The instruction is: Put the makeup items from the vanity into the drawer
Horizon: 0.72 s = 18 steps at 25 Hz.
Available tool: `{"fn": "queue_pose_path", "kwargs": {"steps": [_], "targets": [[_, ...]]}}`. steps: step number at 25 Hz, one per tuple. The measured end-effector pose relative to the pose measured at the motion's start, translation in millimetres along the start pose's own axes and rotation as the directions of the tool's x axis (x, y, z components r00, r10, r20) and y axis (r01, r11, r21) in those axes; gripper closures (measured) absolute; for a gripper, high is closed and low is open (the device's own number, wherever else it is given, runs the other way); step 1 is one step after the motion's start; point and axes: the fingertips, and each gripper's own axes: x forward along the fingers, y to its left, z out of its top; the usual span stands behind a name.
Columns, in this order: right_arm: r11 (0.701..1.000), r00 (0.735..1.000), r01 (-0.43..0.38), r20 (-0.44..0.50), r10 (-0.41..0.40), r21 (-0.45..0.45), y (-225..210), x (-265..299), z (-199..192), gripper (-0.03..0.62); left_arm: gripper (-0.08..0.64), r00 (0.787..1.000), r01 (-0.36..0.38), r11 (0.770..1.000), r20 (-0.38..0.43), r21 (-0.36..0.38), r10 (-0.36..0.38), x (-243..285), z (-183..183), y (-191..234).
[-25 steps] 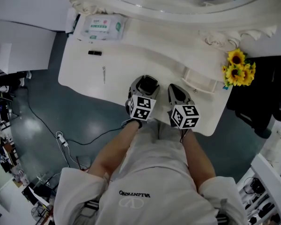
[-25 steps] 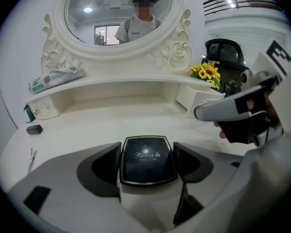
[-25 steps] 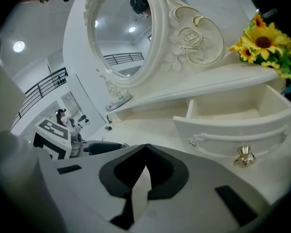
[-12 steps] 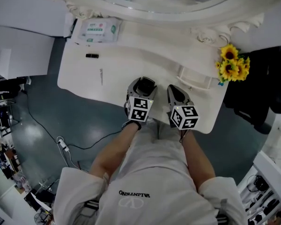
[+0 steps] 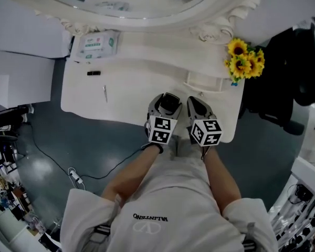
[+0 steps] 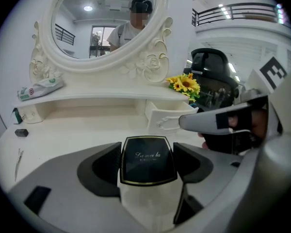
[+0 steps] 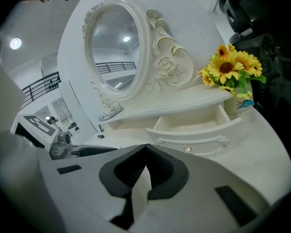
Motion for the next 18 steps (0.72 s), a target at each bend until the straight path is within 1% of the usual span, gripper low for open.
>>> {"fn": "queue_pose_path", "kwargs": {"steps": [5,10,12,18], "targets": [[0.998,0.998,0.052,0.024,-0.053,0.022,-19,-23,-3,0.580,0.226,0.999,0.052,0.998,0.012,0.030,-0.052,3,8,-34],[0.995,0.994,0.092,0.050,-0.094,0.040,-30,-44,-3,0.580,0.225,0.996,0.086,0.994,0.021,0.066,-0.087,4,16,-57],[0.994,0.992,0.103,0.062,-0.106,0.046,-36,-51,0,0.580,0.225,0.995,0.094,0.992,0.029,0.081,-0.096,4,22,-65],[0.992,0.987,0.118,0.099,-0.122,0.054,-47,-63,10,0.580,0.227,0.993,0.102,0.990,0.051,0.096,-0.107,2,35,-81]]}}
